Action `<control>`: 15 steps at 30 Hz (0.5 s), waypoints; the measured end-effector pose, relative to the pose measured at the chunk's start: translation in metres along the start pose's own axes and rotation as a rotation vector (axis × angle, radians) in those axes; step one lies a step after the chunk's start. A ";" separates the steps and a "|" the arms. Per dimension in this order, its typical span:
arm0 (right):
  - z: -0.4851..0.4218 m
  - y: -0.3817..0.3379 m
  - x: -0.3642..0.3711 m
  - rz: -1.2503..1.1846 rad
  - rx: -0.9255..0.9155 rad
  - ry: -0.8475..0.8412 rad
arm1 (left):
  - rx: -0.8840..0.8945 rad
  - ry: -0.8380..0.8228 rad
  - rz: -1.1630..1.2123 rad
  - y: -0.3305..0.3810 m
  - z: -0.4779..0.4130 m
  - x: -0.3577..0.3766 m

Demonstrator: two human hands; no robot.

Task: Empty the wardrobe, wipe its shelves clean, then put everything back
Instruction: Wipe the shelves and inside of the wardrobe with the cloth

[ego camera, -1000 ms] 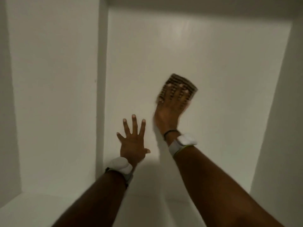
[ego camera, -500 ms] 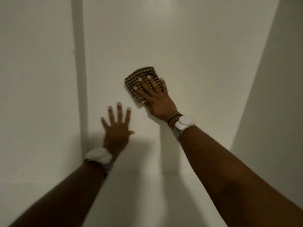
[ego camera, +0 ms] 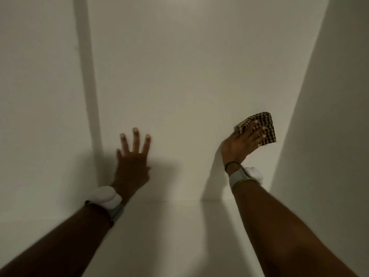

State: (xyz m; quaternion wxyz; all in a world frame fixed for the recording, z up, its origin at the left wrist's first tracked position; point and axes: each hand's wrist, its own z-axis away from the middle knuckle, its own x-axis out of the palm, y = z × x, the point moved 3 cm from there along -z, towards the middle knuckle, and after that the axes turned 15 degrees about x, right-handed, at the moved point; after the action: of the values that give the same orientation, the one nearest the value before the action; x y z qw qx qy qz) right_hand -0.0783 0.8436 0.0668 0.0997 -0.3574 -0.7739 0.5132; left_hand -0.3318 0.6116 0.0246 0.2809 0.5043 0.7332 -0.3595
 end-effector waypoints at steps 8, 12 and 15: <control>0.287 -0.132 0.054 -0.236 -0.757 -0.279 | 0.162 0.353 -0.179 -0.084 -0.008 -0.097; 0.329 -0.148 0.072 -0.122 -0.883 -0.437 | 0.130 0.136 -0.325 -0.127 0.003 -0.111; 0.302 -0.125 0.075 0.016 -1.132 -0.394 | 0.086 0.062 -0.396 -0.126 0.007 -0.103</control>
State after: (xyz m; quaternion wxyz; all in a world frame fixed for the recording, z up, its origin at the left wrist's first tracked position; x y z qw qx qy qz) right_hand -0.3463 0.6469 0.0217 -0.2554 -0.2587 -0.9283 0.0786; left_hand -0.4158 0.5210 0.1305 0.1601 0.3725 0.8104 -0.4228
